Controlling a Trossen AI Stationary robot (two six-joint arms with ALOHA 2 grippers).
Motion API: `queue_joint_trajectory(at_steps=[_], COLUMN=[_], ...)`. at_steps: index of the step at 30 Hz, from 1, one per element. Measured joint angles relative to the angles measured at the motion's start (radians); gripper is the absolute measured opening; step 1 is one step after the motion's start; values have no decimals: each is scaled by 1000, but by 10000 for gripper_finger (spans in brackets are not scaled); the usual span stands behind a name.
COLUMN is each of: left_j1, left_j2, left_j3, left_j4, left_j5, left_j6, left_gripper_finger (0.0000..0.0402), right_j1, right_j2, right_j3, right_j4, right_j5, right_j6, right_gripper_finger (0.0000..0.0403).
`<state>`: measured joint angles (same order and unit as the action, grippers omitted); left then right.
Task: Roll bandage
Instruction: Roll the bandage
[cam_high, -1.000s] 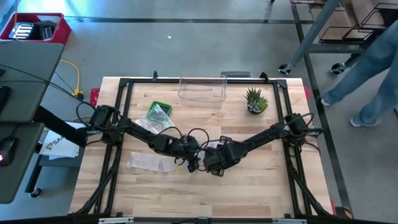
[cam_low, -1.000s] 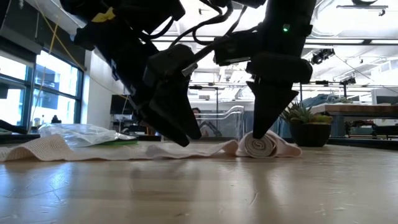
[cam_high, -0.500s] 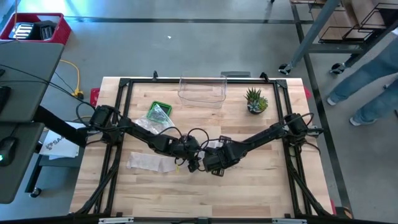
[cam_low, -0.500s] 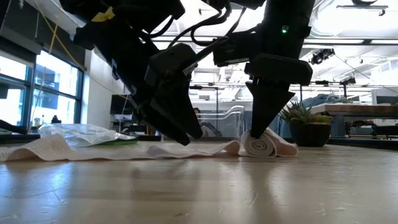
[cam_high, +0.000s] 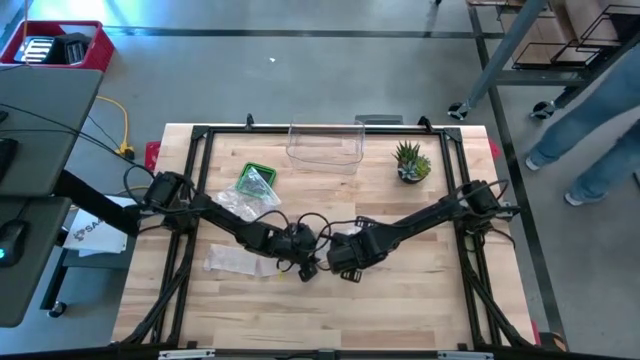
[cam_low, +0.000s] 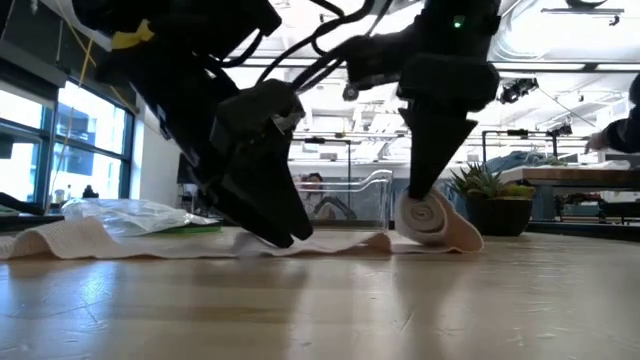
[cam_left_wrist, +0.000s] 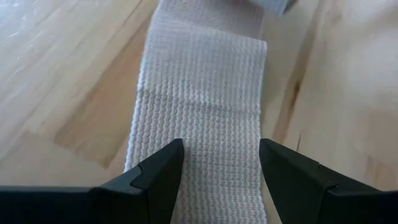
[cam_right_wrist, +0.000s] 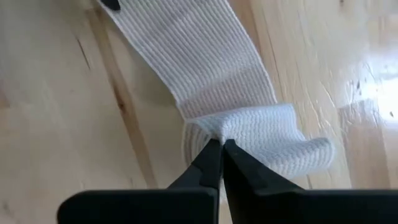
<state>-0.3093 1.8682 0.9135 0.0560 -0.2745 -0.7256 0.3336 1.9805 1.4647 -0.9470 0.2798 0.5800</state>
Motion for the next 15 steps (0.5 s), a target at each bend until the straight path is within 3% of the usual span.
queue_joint_trajectory(at_steps=[11,15], left_j1=[-26,-28], left_j2=[-35,-54], left_j3=[1,-1], left_j4=[-168,-207], left_j5=[-30,-21], left_j6=[-28,28], left_gripper_finger=[211,211], right_j1=[8,8], right_j2=[0,0], right_j3=[-7,-7], right_j4=[-50,-64], right_j5=[-30,-25], right_j6=[-1,4], right_gripper_finger=[0,0])
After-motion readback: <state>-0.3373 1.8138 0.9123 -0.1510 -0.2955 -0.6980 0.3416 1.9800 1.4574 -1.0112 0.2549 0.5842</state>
